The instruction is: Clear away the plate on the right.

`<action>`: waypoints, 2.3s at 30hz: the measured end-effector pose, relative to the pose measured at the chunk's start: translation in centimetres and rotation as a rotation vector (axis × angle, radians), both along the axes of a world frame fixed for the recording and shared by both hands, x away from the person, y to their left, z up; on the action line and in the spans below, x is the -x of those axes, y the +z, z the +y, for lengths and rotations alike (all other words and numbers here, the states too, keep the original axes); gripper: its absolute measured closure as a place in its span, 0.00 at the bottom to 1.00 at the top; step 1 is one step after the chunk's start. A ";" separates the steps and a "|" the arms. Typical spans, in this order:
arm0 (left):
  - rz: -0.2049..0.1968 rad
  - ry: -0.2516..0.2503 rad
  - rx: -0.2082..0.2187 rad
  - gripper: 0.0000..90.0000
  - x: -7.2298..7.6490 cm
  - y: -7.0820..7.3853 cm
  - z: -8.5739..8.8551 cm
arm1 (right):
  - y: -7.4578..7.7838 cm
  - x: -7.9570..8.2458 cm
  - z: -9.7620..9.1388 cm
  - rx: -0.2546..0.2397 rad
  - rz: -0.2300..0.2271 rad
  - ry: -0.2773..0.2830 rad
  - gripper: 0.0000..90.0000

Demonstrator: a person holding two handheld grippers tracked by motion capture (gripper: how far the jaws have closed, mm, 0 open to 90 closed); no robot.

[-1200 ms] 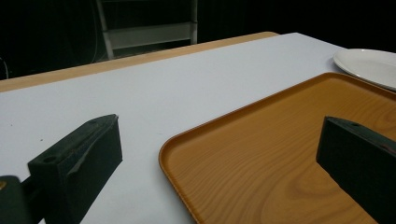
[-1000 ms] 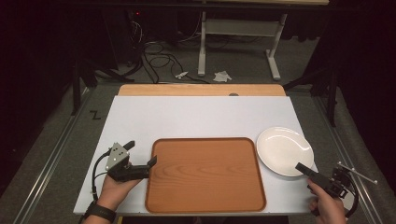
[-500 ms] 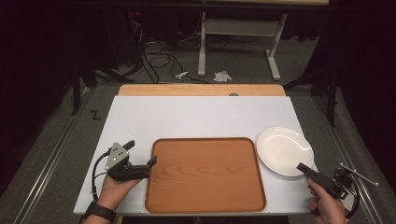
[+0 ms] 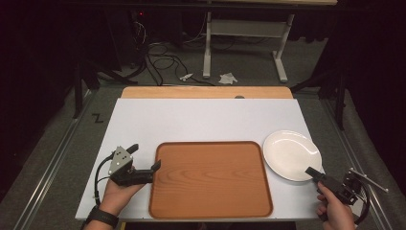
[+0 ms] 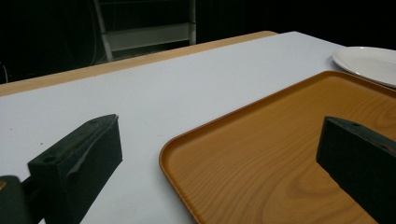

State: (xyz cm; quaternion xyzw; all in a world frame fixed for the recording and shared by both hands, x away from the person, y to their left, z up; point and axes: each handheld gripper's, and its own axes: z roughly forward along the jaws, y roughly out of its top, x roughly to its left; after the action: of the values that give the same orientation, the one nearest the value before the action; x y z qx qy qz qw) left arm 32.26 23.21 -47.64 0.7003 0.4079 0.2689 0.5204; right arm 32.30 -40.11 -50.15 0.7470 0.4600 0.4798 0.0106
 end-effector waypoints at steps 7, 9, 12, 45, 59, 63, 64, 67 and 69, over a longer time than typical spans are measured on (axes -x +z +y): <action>-0.009 0.005 0.003 0.01 0.1 0.1 0.1 | -0.1 0.1 0.0 -0.007 0.011 0.001 0.39; -0.009 0.002 0.003 0.01 0.1 0.1 0.0 | -0.1 0.1 0.0 -0.013 0.015 -0.002 0.39; -0.010 0.001 0.005 0.01 0.1 0.1 0.0 | -0.2 0.0 0.0 -0.024 0.029 -0.009 0.39; -0.013 -0.008 0.015 0.01 0.1 0.0 -0.1 | -0.8 -0.2 -0.7 -0.085 0.078 -0.056 0.61; -0.020 -0.020 0.017 0.01 0.2 0.0 -0.2 | -1.3 -0.6 -1.2 -0.089 0.081 -0.057 0.74; -0.025 -0.022 0.017 0.01 0.2 0.1 -0.2 | -1.4 -0.8 -1.3 -0.092 0.076 -0.049 0.74; -0.025 -0.022 0.017 0.01 0.3 0.1 -0.2 | -1.4 -0.9 -1.3 -0.095 0.078 -0.048 0.74; -0.025 -0.024 0.017 0.01 0.3 0.1 -0.2 | -1.4 -1.0 -1.3 -0.104 0.074 -0.047 0.74; -0.027 -0.025 0.018 0.01 0.3 0.1 -0.2 | -1.5 -1.0 -1.3 -0.104 0.072 -0.047 0.74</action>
State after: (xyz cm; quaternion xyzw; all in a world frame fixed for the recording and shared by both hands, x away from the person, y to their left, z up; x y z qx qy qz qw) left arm 31.96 23.01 -47.52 0.6971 0.3942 0.2681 0.5354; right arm 33.32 -41.42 -51.62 0.7739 0.4170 0.4755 -0.0337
